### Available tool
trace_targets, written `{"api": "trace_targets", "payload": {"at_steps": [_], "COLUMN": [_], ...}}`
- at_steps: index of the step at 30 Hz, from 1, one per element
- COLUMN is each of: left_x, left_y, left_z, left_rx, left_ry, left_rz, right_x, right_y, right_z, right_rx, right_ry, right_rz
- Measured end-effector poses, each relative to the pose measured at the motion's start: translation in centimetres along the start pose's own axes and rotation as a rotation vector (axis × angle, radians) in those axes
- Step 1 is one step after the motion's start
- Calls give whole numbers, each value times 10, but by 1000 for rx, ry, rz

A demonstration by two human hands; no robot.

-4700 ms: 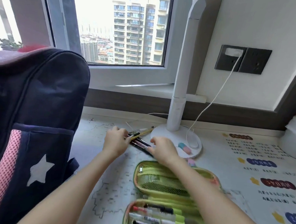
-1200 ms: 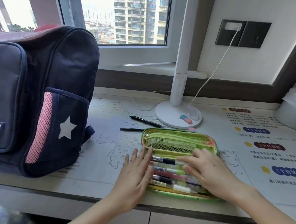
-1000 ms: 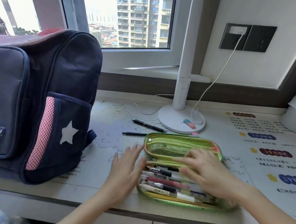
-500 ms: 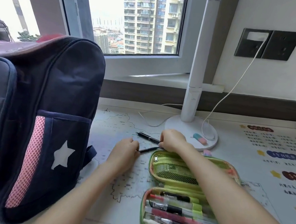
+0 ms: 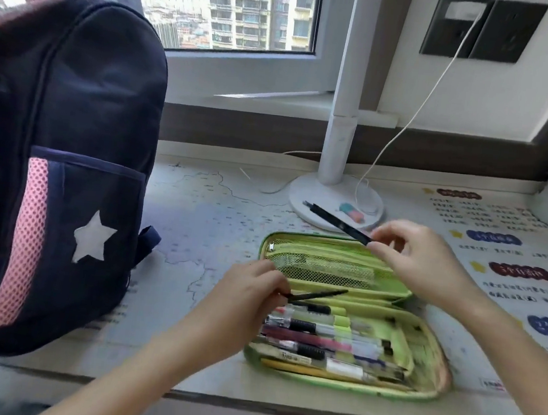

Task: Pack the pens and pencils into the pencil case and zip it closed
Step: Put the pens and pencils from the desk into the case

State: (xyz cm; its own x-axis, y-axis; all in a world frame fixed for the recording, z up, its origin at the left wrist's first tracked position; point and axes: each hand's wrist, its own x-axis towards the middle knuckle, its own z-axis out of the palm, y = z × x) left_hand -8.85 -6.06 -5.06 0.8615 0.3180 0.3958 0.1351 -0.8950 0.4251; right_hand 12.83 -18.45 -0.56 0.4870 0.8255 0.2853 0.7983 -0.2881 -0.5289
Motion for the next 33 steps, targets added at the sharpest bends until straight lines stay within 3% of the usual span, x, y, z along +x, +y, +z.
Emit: {"api": "trace_targets", "payload": {"at_steps": [4, 8, 12, 17, 22, 26, 29, 33], "left_x": [7, 10, 8, 8, 17, 39, 64, 92], "left_y": [5, 0, -8, -11, -23, -35, -41, -41], "left_z": [17, 16, 9, 0, -2, 9, 18, 14], "left_rx": [-14, -196, -355, -505, -528, -488, -473, -582], "left_ry": [-88, -86, -67, 31, 174, 200, 92, -78], "left_rz": [-4, -191, -363, -534, -676, -763, -783, -769], "right_x": [-48, -79, -86, -67, -52, -45, -29, -9], "right_y": [8, 5, 6, -1, -3, 11, 30, 56], "right_z": [-15, -19, 2, 30, 37, 18, 3, -8], "right_rx": [29, 41, -114, -229, -198, -80, -96, -25], "right_ry": [-3, -7, -40, -2, -173, -65, 30, 18], "right_rz": [33, -18, -97, -166, -215, -80, 85, 285]}}
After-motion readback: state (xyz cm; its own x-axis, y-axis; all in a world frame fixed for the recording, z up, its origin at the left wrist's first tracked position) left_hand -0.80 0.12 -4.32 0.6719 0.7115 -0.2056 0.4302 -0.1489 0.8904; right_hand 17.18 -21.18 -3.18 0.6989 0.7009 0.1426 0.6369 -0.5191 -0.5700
